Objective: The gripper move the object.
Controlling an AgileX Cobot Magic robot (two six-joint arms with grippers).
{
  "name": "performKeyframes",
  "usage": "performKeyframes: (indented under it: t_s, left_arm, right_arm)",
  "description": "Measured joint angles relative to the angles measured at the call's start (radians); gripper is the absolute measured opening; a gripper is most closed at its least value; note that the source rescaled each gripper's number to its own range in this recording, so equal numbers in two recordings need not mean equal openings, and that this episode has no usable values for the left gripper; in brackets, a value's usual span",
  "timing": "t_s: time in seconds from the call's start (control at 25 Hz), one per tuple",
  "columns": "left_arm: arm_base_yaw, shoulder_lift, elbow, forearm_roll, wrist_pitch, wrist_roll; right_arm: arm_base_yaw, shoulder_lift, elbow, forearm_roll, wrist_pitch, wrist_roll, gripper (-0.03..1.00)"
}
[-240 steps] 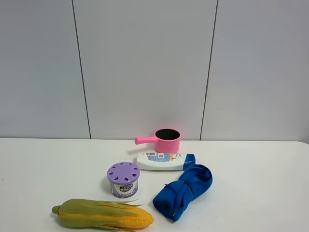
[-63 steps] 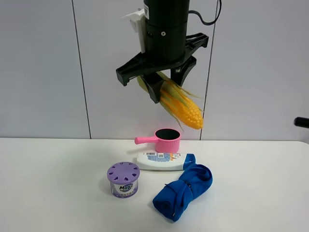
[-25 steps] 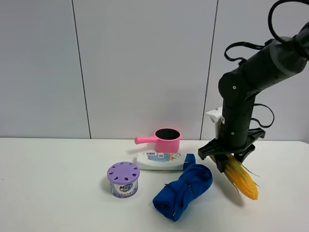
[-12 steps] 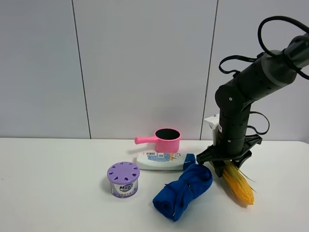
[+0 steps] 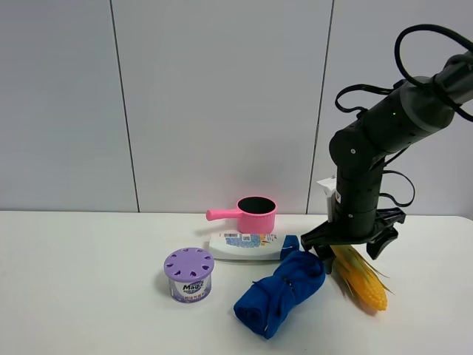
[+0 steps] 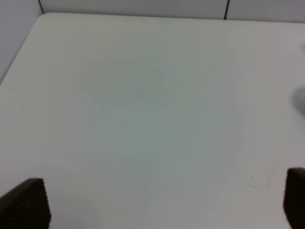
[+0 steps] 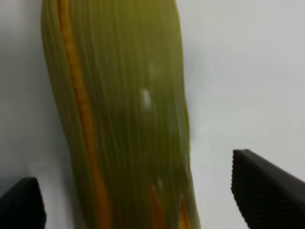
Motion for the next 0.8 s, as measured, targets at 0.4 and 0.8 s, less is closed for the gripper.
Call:
performKeyframes:
  t_s: [0.4,0.8]
  left_arm:
    - [0.0,0.0,0.0,0.0,0.0,0.0]
    - [0.0,0.0,0.0,0.0,0.0,0.0]
  right_arm:
    - [0.0,-0.064,0.0,-0.004,0.068,-0.011,0.66]
    - [0.0,-0.464,0.0,-0.054,0.142,-0.069,0.66]
